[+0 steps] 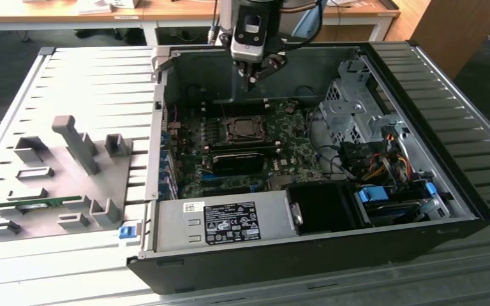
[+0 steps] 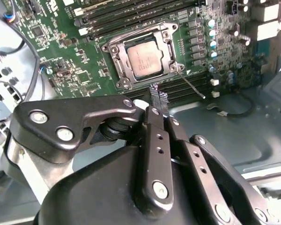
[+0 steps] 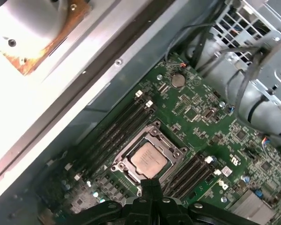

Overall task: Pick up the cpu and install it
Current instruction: 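Install the first cpu locking lever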

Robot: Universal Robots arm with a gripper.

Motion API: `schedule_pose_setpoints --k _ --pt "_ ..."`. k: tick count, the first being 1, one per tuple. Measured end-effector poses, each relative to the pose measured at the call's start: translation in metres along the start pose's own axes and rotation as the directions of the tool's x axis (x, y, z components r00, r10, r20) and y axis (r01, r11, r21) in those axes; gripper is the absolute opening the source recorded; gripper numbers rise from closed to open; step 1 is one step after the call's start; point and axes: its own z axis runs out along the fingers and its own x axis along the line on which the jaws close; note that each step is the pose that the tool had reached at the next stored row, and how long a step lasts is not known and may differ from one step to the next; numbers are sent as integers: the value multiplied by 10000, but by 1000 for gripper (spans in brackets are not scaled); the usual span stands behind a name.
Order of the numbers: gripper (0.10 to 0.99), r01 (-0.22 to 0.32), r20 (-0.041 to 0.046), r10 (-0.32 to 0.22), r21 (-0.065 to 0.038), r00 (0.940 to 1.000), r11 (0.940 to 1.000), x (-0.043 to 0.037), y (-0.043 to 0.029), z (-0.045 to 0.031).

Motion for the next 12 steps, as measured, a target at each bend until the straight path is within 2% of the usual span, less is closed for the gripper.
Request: schedule_pose_setpoints --k 6,12 --pt "106 659 -19 -659 29 9978 9978 -1 -1 0" --pt "106 1326 -41 -1326 57 9912 9911 -1 -1 0"
